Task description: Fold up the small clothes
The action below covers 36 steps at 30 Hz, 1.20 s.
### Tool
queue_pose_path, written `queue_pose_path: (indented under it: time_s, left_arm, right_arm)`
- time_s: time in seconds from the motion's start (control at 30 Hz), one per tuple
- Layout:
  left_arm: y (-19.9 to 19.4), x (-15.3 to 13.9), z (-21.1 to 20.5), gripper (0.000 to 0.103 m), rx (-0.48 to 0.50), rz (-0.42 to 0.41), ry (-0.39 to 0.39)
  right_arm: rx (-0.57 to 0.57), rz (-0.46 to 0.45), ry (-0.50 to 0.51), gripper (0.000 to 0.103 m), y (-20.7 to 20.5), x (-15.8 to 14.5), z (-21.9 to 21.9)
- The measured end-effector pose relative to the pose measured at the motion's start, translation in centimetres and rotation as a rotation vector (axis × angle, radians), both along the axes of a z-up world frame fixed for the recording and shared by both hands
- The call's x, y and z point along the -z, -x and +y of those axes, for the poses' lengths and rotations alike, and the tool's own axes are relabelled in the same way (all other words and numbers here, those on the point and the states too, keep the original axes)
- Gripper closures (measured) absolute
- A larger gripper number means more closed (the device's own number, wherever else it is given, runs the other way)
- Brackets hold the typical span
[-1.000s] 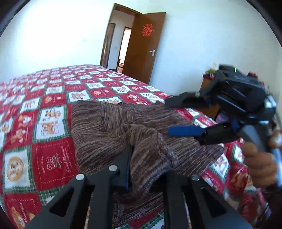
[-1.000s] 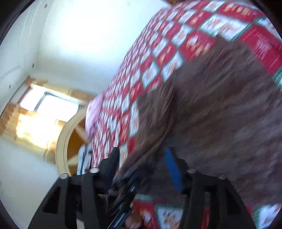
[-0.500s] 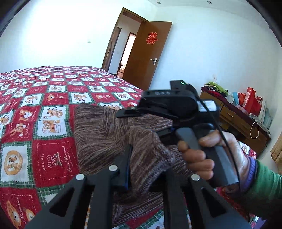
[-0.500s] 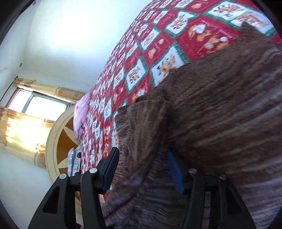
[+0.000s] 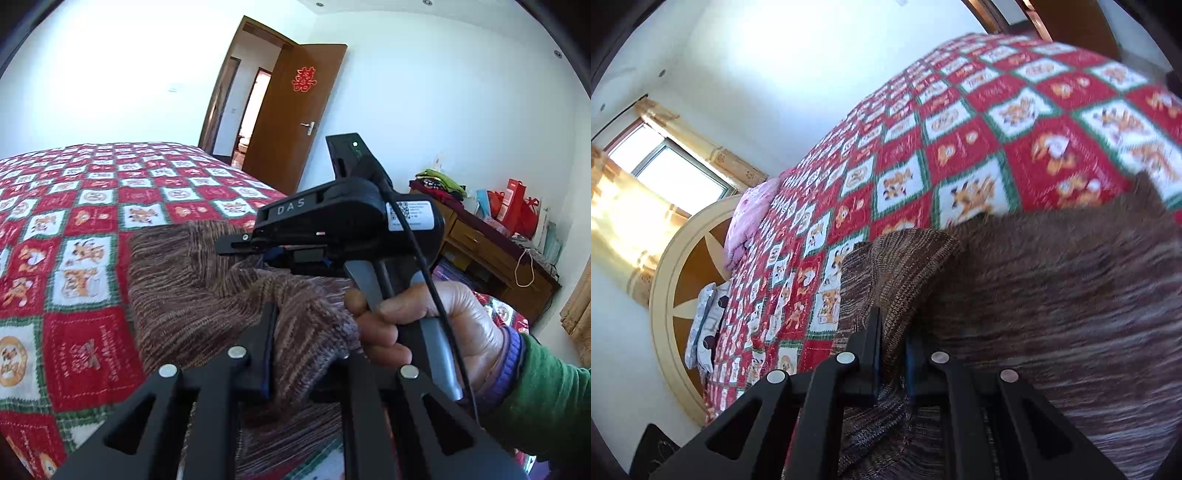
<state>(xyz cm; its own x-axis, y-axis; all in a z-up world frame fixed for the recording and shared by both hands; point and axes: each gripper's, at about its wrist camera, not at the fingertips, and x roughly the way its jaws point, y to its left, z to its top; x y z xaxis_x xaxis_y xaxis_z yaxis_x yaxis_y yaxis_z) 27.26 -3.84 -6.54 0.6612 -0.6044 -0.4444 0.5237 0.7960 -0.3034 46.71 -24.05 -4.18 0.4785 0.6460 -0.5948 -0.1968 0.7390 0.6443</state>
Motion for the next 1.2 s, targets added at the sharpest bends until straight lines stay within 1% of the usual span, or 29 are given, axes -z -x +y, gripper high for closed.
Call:
queue_pose_path:
  time_s: [0.13, 0.3, 0.47, 0.63, 0.77, 0.87, 0.93, 1.1, 1.17, 1.2]
  left_arm:
    - [-0.3, -0.6, -2.4, 0.089, 0.046, -0.019, -0.005]
    - [-0.8, -0.8, -5.6, 0.089, 0.104, -0.011, -0.013]
    - [-0.8, -0.9, -8.7, 0.089, 0.158, -0.009, -0.010]
    - [-0.9, -0.1, -11.9, 0.089, 0.208, 0.012, -0.026]
    - [-1.0, 1.1, -13.6, 0.090, 0.220, 0.052, -0.064]
    - [-0.9, 2.0, -14.1, 0.091, 0.224, 0.095, -0.070]
    - [-0.7, 2.2, -14.6, 0.091, 0.231, 0.096, -0.080]
    - [-0.2, 2.7, -15.1, 0.091, 0.257, 0.111, -0.103]
    - [-0.1, 2.7, -14.9, 0.088, 0.255, 0.121, -0.122]
    - [0.1, 2.6, -14.7, 0.085, 0.246, 0.125, -0.142]
  right_arm:
    - [0.010, -0.021, 0.038, 0.093, -0.2, -0.9, -2.6]
    - [0.009, -0.053, 0.116, 0.093, -0.4, -2.2, -5.5]
    - [0.016, -0.055, 0.194, 0.093, -0.6, -2.5, -8.5]
    - [0.030, -0.019, 0.218, 0.093, -1.1, -1.2, -11.3]
    - [0.031, 0.016, 0.234, 0.093, -1.2, 1.0, -12.6]
    - [0.044, 0.018, 0.210, 0.093, -1.0, 2.0, -13.5]
    - [0.051, 0.017, 0.195, 0.093, -0.8, 2.1, -13.9]
    - [0.056, 0.007, 0.273, 0.094, 0.0, 2.2, -14.1]
    - [0.066, 0.009, 0.288, 0.094, 0.4, 2.4, -14.5]
    - [0.081, 0.016, 0.293, 0.094, 0.5, 2.5, -14.8]
